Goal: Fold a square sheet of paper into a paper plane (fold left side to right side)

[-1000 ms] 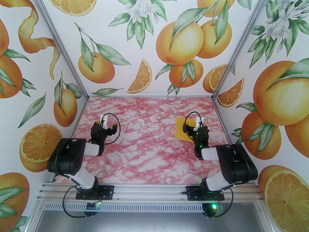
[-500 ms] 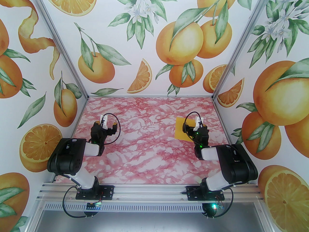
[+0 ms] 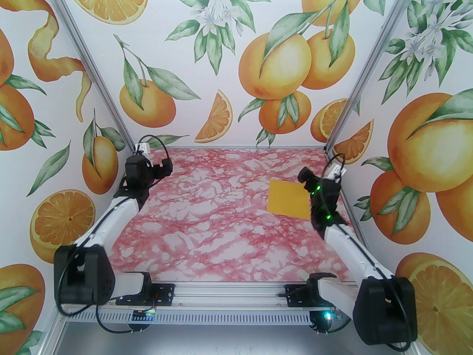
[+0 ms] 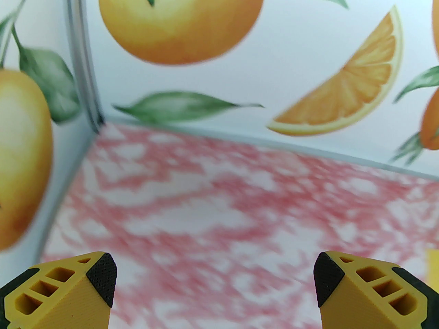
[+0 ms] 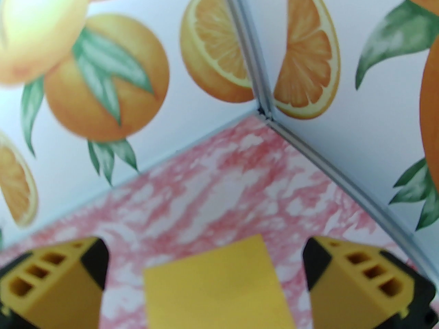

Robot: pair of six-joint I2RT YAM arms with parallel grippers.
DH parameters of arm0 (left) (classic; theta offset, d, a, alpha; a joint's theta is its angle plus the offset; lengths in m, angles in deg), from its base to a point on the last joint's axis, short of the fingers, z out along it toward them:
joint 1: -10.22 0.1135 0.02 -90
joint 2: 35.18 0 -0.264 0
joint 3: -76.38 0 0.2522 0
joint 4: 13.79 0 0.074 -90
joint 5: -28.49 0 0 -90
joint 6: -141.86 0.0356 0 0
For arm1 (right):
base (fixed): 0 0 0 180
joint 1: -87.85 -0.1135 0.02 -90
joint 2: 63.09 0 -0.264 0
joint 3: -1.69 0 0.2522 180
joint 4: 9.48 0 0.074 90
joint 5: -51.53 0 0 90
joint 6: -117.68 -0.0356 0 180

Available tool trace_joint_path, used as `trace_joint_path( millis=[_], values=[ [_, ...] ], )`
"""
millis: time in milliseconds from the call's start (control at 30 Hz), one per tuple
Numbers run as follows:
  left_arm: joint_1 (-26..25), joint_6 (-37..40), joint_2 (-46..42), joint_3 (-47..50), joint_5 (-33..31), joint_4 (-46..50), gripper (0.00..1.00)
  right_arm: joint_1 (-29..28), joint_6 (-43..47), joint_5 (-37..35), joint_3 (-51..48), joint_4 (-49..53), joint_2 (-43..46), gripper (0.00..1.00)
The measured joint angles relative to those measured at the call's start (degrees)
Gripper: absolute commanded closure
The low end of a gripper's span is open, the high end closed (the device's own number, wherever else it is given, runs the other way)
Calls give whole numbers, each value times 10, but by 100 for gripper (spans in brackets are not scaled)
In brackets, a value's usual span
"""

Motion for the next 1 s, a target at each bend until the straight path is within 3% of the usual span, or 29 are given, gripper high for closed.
trace_joint_path(
  millis=[100, 133, 200, 267, 400, 567, 733, 1000],
  values=[
    [-13, -36, -5, 2, 21, 67, 0, -14, -25, 68, 52, 86, -71, 18],
    [-23, -46, -5, 3, 23, 87, 0, -29, -29, 80, 67, 110, -98, 30],
    [-42, -60, -9, 8, 25, 115, 0, -64, -35, 97, 89, 149, -150, 38],
    [-58, -71, -12, 11, 29, 134, 0, -92, -43, 116, 103, 177, -198, 53],
    [-72, -83, -15, 11, 36, 160, 0, -106, -63, 135, 116, 218, -277, 62],
    [-78, -89, -25, 11, 39, 181, 0, -106, -75, 135, 154, 253, -347, 86],
    [-82, -89, -39, 11, 40, 198, 0, -122, -78, 145, 189, 265, -374, 88],
    [-82, -89, -73, 11, 40, 216, 0, -250, -114, 162, 239, 270, -416, 88]
  ],
)
